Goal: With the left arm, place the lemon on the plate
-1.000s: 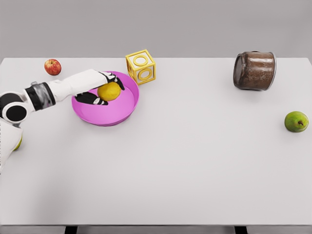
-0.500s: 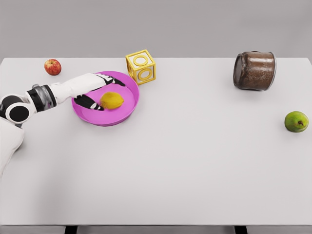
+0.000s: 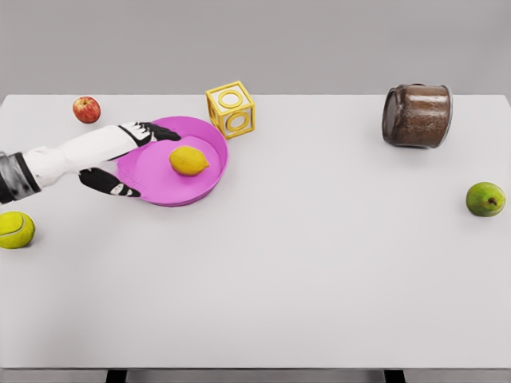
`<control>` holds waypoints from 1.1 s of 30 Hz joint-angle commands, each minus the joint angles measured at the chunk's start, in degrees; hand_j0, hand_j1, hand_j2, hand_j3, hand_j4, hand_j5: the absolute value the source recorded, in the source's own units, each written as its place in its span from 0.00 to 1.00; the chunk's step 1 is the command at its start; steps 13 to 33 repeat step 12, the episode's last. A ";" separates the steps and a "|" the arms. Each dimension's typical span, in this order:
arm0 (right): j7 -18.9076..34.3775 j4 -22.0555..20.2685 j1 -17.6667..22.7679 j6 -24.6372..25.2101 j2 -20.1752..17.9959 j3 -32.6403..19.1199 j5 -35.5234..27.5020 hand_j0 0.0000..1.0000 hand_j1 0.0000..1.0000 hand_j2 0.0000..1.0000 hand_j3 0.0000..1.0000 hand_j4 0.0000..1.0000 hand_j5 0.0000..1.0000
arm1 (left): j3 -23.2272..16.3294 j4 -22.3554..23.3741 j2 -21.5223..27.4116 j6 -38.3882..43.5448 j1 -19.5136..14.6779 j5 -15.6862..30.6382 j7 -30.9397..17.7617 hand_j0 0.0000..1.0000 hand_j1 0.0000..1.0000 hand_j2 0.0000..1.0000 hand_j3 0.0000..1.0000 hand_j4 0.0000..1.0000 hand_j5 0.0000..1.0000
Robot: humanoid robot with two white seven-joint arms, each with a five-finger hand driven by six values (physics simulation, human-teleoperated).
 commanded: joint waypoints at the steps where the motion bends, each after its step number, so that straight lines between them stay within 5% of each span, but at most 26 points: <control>1: 0.01 0.05 0.00 0.00 0.00 0.00 0.02 1.00 1.00 1.00 1.00 1.00 1.00 | 2.03 -3.90 5.76 0.20 0.35 7.78 0.04 1.00 1.00 1.00 1.00 1.00 1.00; 4: 0.01 0.05 0.00 0.00 0.00 0.00 0.02 1.00 1.00 1.00 1.00 1.00 1.00 | 2.20 -3.64 9.63 0.20 2.99 10.60 0.04 1.00 1.00 1.00 1.00 1.00 1.00; 33: 0.01 0.05 0.00 0.00 0.00 0.00 0.02 1.00 1.00 1.00 1.00 1.00 1.00 | 2.47 -2.76 9.63 0.20 3.17 10.51 0.04 1.00 1.00 1.00 1.00 1.00 1.00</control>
